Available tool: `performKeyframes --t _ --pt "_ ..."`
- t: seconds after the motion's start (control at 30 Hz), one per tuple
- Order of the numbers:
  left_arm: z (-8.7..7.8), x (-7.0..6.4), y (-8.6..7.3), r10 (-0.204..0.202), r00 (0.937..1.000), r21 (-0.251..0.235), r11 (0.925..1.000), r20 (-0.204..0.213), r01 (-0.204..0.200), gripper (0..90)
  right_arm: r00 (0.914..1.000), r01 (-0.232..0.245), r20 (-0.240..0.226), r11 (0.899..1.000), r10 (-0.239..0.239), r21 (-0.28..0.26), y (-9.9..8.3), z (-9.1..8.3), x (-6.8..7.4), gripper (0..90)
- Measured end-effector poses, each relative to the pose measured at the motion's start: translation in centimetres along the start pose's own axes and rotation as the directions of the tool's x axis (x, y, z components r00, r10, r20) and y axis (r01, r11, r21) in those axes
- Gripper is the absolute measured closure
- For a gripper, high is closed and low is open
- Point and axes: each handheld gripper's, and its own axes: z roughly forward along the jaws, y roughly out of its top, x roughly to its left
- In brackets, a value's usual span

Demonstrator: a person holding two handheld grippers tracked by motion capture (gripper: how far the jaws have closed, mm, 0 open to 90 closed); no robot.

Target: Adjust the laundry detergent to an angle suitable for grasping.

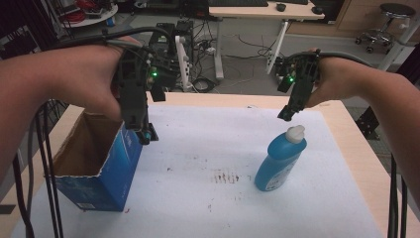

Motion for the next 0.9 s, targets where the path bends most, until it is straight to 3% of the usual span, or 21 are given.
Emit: performKeyframes --t 0.4,0.57,0.9 --pt "0.1 -0.1 0.2 -0.003 1.0000 0.004 1.0000 -0.001 0.003 1.7 0.9997 -0.011 0.021 1.000 0.011 0.000 -0.8 -0.5 0.0 1.9" --pt "0.3 -0.2 0.3 -0.021 0.9998 0.005 0.9998 0.004 0.021 1.7 0.9980 -0.046 0.043 0.999 0.046 0.009 -2.8 -1.1 -0.5 1.9" --pt "0.4 -0.8 0.9 -0.047 0.9987 -0.078 0.9958 0.019 0.049 1.7 0.9910 -0.120 0.061 0.993 0.119 0.011 -7.8 -1.6 -0.9 1.9"
